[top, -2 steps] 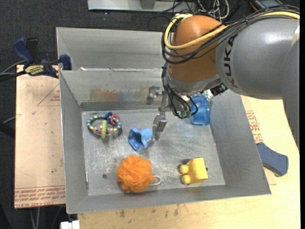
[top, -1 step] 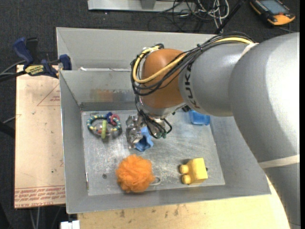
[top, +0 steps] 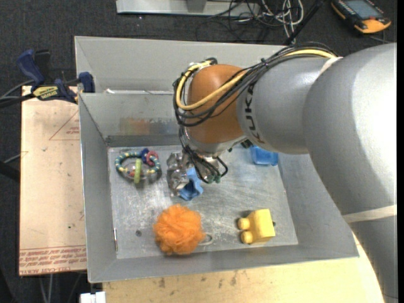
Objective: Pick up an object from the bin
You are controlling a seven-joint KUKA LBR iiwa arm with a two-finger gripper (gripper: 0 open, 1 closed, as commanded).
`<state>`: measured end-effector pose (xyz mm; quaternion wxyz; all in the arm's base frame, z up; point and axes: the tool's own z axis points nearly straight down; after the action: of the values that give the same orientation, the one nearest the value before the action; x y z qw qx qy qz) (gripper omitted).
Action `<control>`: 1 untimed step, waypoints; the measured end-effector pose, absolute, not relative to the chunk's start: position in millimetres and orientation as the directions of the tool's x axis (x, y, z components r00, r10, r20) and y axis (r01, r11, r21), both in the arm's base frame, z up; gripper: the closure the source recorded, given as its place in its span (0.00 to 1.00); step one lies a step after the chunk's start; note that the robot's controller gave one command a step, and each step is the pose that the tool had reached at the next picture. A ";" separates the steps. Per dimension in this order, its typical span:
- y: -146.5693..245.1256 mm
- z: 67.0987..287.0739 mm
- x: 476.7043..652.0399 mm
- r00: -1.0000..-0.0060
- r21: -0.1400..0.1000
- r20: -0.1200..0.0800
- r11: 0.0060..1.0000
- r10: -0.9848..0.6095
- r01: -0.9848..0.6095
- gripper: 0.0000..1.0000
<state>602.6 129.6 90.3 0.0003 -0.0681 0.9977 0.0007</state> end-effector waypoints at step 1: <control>135.4 71.2 631.2 -1.000 0.003 -0.009 1.000 0.022 0.022 0.00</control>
Offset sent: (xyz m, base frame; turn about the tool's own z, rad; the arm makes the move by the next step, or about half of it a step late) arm 0.0000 0.0000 0.0000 0.0000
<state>631.2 135.4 71.2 0.0043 0.0112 0.9999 0.0017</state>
